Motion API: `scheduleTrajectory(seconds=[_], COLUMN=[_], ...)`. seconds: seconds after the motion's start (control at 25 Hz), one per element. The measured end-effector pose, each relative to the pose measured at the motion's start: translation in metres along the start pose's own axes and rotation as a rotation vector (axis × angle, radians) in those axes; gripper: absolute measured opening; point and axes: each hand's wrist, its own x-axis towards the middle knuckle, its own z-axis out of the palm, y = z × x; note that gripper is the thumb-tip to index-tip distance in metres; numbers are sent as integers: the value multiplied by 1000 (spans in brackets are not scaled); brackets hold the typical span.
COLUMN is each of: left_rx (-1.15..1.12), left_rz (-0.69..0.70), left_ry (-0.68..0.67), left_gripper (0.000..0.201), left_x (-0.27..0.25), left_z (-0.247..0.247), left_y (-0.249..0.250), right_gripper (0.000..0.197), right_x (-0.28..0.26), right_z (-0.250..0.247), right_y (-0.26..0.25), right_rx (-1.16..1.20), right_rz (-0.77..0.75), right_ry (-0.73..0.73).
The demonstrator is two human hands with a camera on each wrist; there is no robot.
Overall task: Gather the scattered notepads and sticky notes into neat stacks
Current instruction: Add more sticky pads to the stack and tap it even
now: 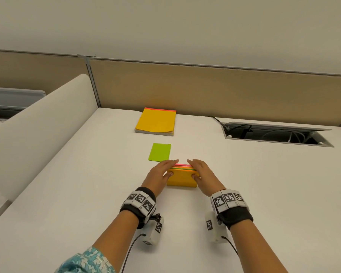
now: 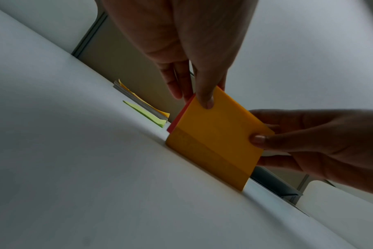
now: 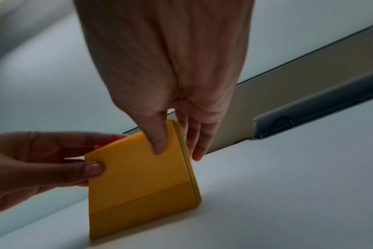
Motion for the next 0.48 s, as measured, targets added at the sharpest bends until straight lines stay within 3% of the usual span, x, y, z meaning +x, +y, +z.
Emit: scheduleTrajectory(seconds=[0.24, 0.4, 0.48], left_rx=[43, -37, -125], left_rz=[11, 27, 36], left_ry=[-38, -53, 6], left_gripper=[42, 38, 38], left_x=[8, 13, 15], left_z=[-5, -12, -15], left_y=[1, 15, 28], right_gripper=[45, 42, 36], right_x=[2, 4, 3], right_z=[-4, -12, -14], right_y=[-3, -16, -22], right_rx=[-70, -120, -85], right_rz=[-50, -55, -38], right_ry=[54, 2, -1])
